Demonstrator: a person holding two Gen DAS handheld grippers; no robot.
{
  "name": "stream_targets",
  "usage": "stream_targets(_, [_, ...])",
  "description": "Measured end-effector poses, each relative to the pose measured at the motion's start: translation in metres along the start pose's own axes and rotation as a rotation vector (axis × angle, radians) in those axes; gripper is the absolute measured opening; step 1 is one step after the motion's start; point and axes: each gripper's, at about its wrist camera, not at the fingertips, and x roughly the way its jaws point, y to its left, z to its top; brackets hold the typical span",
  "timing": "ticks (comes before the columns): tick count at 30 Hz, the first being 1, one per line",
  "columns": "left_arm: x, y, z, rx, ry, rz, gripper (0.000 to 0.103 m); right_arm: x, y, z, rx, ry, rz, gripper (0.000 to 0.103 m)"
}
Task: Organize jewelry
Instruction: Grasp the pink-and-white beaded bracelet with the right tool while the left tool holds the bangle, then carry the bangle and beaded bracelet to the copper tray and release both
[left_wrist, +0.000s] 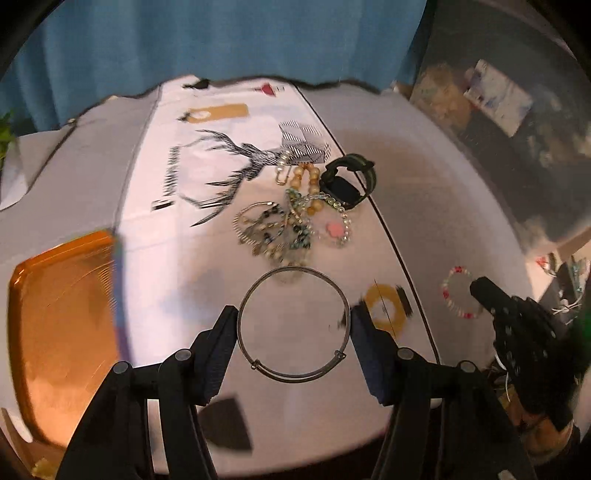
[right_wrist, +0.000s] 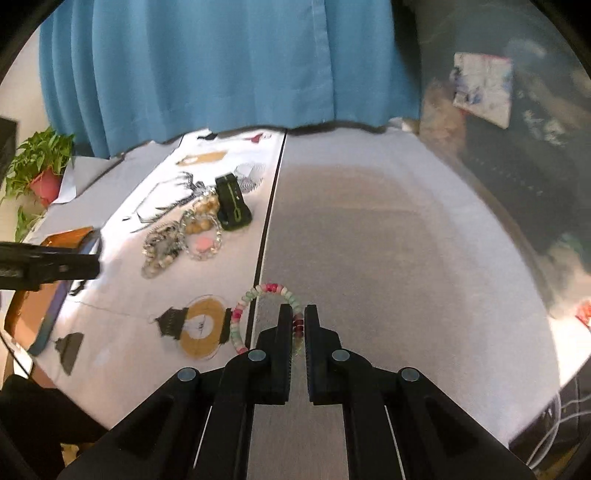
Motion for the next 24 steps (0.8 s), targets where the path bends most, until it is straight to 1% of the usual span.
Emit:
stream_targets(3, [-0.038, 0.008, -0.025, 0.007, -0.049, 0.007, 0.057, -0.030, 0.010, -0.008, 0.002, -0.016, -0.002, 0.007])
stream_targets(6, [-0.078, 0.021, -0.060, 0.001, -0.097, 0.029, 0.057, -0.060, 0.023, -0.020, 0.004, -0.026, 0.010, 0.007])
stream_targets(8, [-0.101, 0.034, -0.088, -0.027, -0.112, 0.040, 0.057, -0.078, 0.037, -0.031, -0.011, -0.031, 0.027, 0.007])
stream_targets(11, [-0.124, 0.051, -0.123, -0.076, -0.121, 0.052, 0.057, -0.102, 0.065, -0.046, -0.056, -0.029, 0.065, 0.007])
stream_targets(14, [-0.144, 0.066, -0.155, -0.119, -0.144, 0.091, 0.057, -0.119, 0.094, -0.060, -0.106, -0.023, 0.110, 0.007])
stream_targets(19, [-0.166, 0.086, -0.191, -0.159, -0.178, 0.136, 0.057, -0.139, 0.136, -0.074, -0.177, -0.016, 0.171, 0.007])
stream_targets(21, [-0.173, 0.093, -0.198, -0.172, -0.192, 0.147, 0.057, -0.146, 0.151, -0.079, -0.208, -0.019, 0.181, 0.007])
stream_targets(24, [-0.181, 0.100, -0.207, -0.184, -0.211, 0.149, 0.057, -0.152, 0.162, -0.082, -0.227, -0.020, 0.188, 0.007])
